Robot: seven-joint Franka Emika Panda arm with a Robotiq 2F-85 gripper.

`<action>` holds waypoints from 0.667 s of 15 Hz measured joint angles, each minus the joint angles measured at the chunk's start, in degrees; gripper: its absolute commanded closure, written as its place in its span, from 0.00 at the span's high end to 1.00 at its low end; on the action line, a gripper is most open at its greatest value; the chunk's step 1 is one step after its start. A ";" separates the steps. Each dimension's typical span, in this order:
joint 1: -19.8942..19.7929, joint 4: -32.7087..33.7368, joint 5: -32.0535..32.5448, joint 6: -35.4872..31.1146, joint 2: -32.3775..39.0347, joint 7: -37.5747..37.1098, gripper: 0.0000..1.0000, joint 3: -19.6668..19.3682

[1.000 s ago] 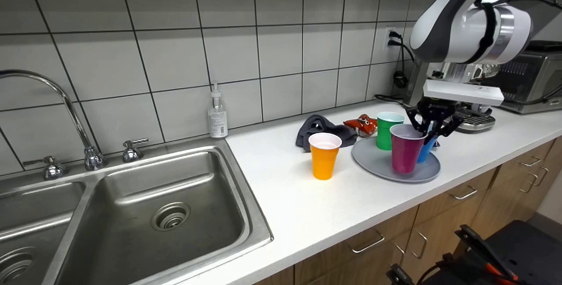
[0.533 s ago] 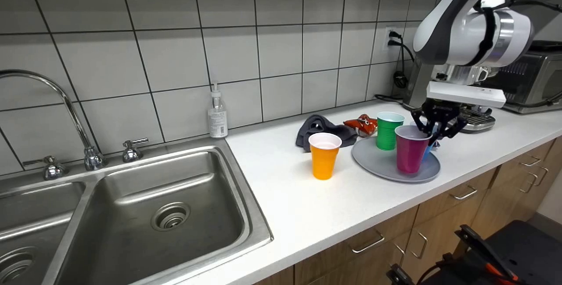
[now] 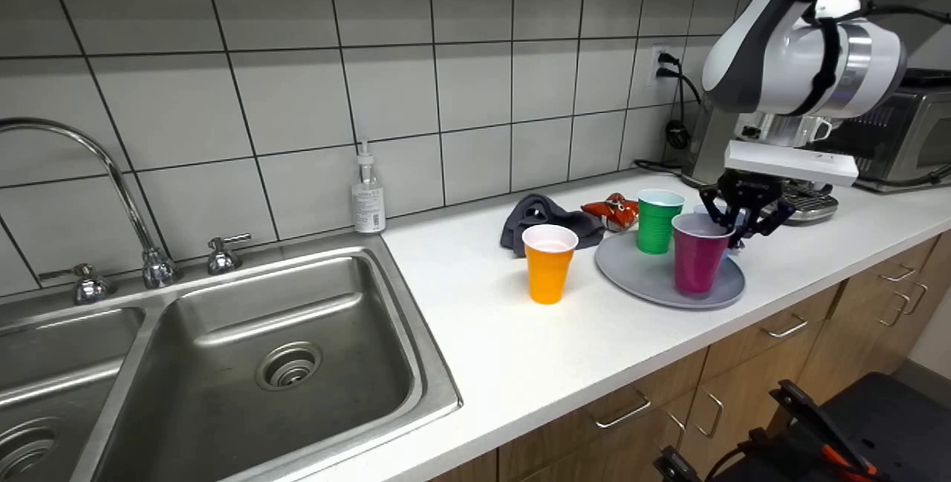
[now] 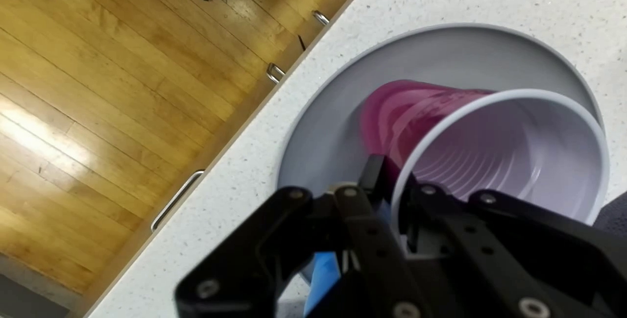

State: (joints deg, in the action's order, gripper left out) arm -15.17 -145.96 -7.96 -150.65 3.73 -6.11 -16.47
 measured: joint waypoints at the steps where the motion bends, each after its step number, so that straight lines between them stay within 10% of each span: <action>1: 0.00 0.00 -0.20 -0.15 0.08 0.00 0.02 0.00; 10: 0.00 -0.03 -4.23 -2.25 1.41 2.88 0.02 0.01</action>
State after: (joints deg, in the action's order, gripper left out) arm -15.17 -145.99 -12.19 -152.90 5.14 -3.23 -16.46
